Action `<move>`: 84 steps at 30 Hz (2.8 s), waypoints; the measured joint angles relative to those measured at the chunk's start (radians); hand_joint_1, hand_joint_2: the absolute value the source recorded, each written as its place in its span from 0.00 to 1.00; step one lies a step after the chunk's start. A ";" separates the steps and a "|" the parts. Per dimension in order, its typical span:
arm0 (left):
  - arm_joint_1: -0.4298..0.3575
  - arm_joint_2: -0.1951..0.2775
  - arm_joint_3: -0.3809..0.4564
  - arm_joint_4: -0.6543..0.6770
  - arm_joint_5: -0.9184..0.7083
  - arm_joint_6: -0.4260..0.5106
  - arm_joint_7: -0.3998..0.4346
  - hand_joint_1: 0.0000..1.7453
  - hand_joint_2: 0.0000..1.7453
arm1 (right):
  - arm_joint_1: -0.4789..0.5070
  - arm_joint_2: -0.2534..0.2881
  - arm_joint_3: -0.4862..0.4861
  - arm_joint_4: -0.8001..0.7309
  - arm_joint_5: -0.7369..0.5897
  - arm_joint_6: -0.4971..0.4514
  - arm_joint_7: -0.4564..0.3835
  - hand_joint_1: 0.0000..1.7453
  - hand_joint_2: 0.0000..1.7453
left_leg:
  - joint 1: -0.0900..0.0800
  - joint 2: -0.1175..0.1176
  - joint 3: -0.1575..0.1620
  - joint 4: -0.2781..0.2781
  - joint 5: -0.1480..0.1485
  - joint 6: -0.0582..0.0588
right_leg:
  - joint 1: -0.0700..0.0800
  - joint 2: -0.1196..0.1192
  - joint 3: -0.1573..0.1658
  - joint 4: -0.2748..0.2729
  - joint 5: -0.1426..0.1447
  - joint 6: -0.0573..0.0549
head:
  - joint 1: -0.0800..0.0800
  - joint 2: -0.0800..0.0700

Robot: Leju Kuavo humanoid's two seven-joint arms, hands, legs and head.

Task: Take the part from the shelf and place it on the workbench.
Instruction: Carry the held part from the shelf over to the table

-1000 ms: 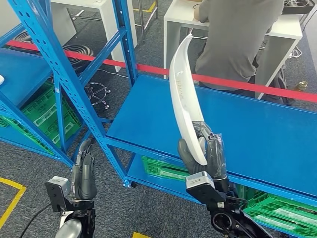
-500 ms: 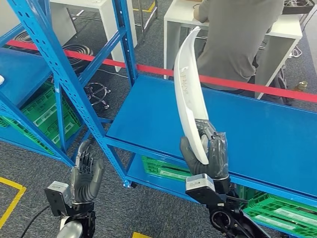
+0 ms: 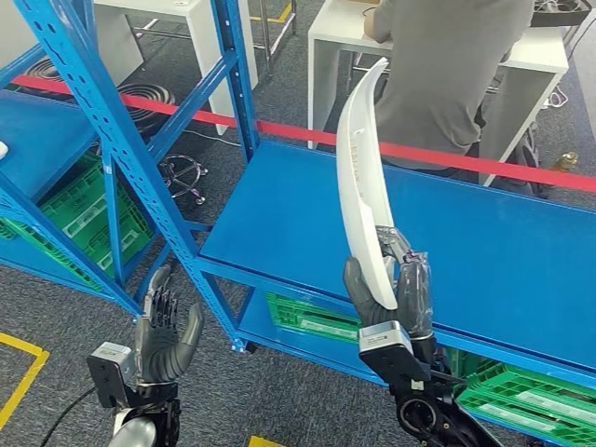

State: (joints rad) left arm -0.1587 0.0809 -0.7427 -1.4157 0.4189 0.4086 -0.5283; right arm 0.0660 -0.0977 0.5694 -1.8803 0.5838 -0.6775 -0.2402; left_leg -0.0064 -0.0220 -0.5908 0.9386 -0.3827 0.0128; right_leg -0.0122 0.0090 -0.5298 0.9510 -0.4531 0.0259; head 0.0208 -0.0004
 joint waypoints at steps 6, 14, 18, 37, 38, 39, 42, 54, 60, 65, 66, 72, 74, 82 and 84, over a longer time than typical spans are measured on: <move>0.000 0.000 0.000 0.000 0.000 0.000 0.000 0.00 1.00 | 0.002 0.003 -0.001 0.000 -0.004 0.000 -0.002 1.00 1.00 | 0.000 0.000 0.000 0.000 0.000 0.000 | 0.000 0.000 0.000 0.000 0.000 0.000 | 0.000 0.000; 0.001 0.000 0.000 0.000 0.000 0.001 0.000 0.00 1.00 | 0.003 0.003 -0.001 0.000 -0.049 0.000 -0.002 1.00 1.00 | 0.000 0.000 0.000 0.000 0.000 0.000 | 0.000 0.000 0.000 0.000 0.000 0.000 | 0.000 0.000; 0.001 0.000 0.000 0.000 0.004 0.003 0.000 0.00 1.00 | 0.003 0.003 0.000 0.000 -0.071 0.000 -0.004 1.00 1.00 | 0.000 0.000 0.000 0.000 0.000 0.000 | 0.000 0.000 0.000 0.000 0.000 0.000 | 0.000 0.000; 0.000 0.001 0.000 0.000 0.000 -0.009 0.010 0.00 1.00 | 0.005 0.012 0.006 -0.005 0.138 0.000 -0.052 1.00 1.00 | -0.005 0.001 -0.002 0.009 -0.008 0.011 | -0.003 0.000 0.002 -0.002 -0.002 0.005 | -0.003 0.000; -0.001 0.001 0.000 0.000 0.000 -0.009 0.010 0.00 1.00 | 0.006 0.015 0.007 -0.007 0.157 0.000 -0.054 1.00 1.00 | -0.006 0.001 -0.002 0.009 -0.009 0.013 | -0.003 0.000 0.003 -0.003 -0.002 0.006 | -0.004 0.000; -0.001 0.001 0.000 0.000 0.000 -0.009 0.010 0.00 1.00 | 0.006 0.018 0.007 -0.009 0.170 0.000 -0.055 1.00 1.00 | -0.006 0.001 -0.001 0.006 -0.009 0.015 | -0.003 0.000 0.004 -0.005 -0.002 0.008 | -0.004 0.000; -0.004 -0.001 0.000 0.000 0.000 -0.009 0.009 0.00 1.00 | 0.008 0.022 0.007 -0.017 0.182 0.000 -0.056 1.00 1.00 | 0.007 0.005 0.016 -0.022 0.000 0.019 | -0.001 -0.001 -0.005 0.028 -0.027 0.016 | -0.001 0.000; -0.004 -0.006 0.000 0.001 0.000 -0.009 0.007 0.00 1.00 | 0.025 0.026 0.009 -0.024 0.213 0.000 -0.044 1.00 1.00 | 0.030 -0.066 0.010 0.010 -0.014 -0.032 | -0.029 0.044 0.001 0.020 -0.013 0.031 | 0.030 0.000; -0.004 -0.006 0.000 0.001 0.000 -0.008 0.007 0.00 1.00 | 0.027 0.029 0.009 -0.030 0.222 0.000 -0.042 1.00 1.00 | 0.031 0.006 -0.101 0.236 -0.125 -0.044 | -0.015 -0.017 0.000 0.020 -0.010 -0.009 | -0.011 0.000; -0.002 -0.007 0.000 0.001 0.000 -0.005 0.007 0.00 1.00 | 0.028 0.029 0.009 -0.033 0.222 0.000 -0.039 1.00 1.00 | 0.010 0.038 -0.069 0.185 -0.078 -0.006 | 0.008 -0.077 0.005 0.019 -0.016 -0.019 | -0.015 0.000; -0.003 -0.007 0.000 0.001 0.000 -0.005 0.007 0.00 1.00 | 0.028 0.030 0.009 -0.034 0.223 0.000 -0.039 1.00 1.00 | 0.001 0.059 -0.030 0.112 -0.055 0.007 | 0.012 -0.087 0.008 0.019 -0.018 -0.019 | -0.014 0.000; -0.004 -0.008 0.000 0.000 0.000 -0.003 0.004 0.00 1.00 | 0.025 0.030 0.016 -0.040 0.224 0.000 -0.042 1.00 1.00 | -0.010 0.043 0.020 0.005 -0.027 0.027 | 0.014 -0.105 0.012 0.036 -0.045 0.002 | -0.010 0.000; -0.005 -0.012 0.000 0.000 0.000 -0.004 0.003 0.00 1.00 | 0.024 0.030 0.019 -0.042 0.226 0.000 -0.041 1.00 1.00 | -0.001 0.021 0.028 -0.007 -0.020 0.030 | 0.009 -0.049 -0.027 0.130 -0.099 0.010 | -0.001 0.000; -0.005 -0.019 0.000 0.002 0.001 -0.006 0.003 0.00 1.00 | 0.027 0.030 0.025 -0.043 0.227 0.000 -0.038 1.00 1.00 | 0.011 -0.093 0.026 0.015 -0.030 0.012 | -0.019 0.052 -0.013 0.058 -0.022 0.033 | 0.025 0.000; -0.005 -0.020 0.000 0.002 0.001 -0.006 0.003 0.00 1.00 | 0.027 0.030 0.026 -0.044 0.228 0.000 -0.037 1.00 1.00 | 0.013 -0.117 0.015 0.022 -0.029 -0.001 | -0.019 0.074 0.001 0.025 -0.021 0.025 | 0.025 0.000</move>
State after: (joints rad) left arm -0.1639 0.0611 -0.7427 -1.4133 0.4195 0.4026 -0.5251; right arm 0.0927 -0.0679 0.5954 -1.9241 0.8114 -0.6775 -0.2776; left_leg 0.0062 -0.1389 -0.5758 0.9602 -0.4119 0.0115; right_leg -0.0311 0.0828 -0.5289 0.9758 -0.4743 0.0507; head 0.0456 -0.0004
